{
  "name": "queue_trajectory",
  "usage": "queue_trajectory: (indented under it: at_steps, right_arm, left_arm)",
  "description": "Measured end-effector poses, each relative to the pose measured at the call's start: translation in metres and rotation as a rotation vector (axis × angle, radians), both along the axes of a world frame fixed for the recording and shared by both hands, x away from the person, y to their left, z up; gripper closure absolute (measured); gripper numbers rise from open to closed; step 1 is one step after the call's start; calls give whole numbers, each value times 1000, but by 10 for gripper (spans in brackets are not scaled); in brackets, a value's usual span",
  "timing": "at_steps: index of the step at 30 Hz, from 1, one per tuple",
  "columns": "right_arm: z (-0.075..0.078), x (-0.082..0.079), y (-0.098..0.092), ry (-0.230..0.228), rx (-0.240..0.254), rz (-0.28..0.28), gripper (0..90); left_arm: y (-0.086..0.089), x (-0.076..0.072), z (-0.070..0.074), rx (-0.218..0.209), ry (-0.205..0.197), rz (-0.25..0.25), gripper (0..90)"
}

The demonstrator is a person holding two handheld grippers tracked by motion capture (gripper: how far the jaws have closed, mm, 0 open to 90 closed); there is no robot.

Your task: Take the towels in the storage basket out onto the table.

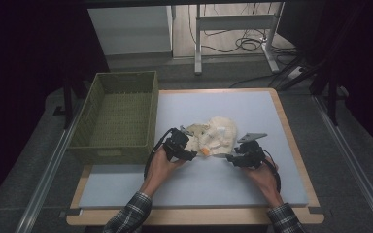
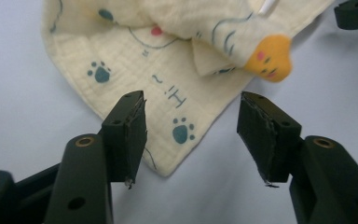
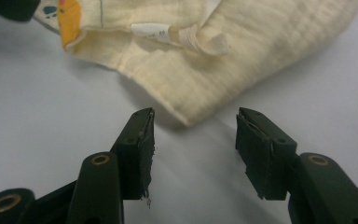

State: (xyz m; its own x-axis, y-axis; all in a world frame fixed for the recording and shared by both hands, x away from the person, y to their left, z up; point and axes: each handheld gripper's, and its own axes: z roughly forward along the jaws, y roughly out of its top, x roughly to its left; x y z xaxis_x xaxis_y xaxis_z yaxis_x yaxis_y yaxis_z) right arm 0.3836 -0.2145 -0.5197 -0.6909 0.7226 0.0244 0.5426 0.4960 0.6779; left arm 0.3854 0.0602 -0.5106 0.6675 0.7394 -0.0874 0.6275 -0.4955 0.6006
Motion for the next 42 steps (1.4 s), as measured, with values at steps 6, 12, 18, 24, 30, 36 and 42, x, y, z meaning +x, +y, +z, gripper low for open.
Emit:
queue_trajectory:
  at_steps: [6, 12, 18, 24, 30, 36, 42]
  right_arm:
    - [1, 8, 9, -12, -24, 5, 802]
    - [24, -1, -3, -32, -1, 37, 848]
    - [58, -9, -18, -64, -10, 38, 850]
    - [104, -2, -40, -139, -45, -7, 850]
    - [120, 62, -64, -123, -142, -173, 619]
    - [98, 62, -84, -52, -95, -147, 611]
    - [72, 41, -99, 18, -46, -123, 618]
  left_arm:
    - [2, 1, -16, 13, -59, 17, 445]
    - [4, -6, -20, -41, -84, 1, 716]
    - [3, -8, -14, -18, -58, -34, 885]
    - [5, -12, 18, -18, -138, -14, 887]
    - [2, 20, 15, 57, -112, 106, 706]
    - [6, 15, 3, 41, -96, 87, 519]
    - [-1, 7, 9, -48, -84, 12, 479]
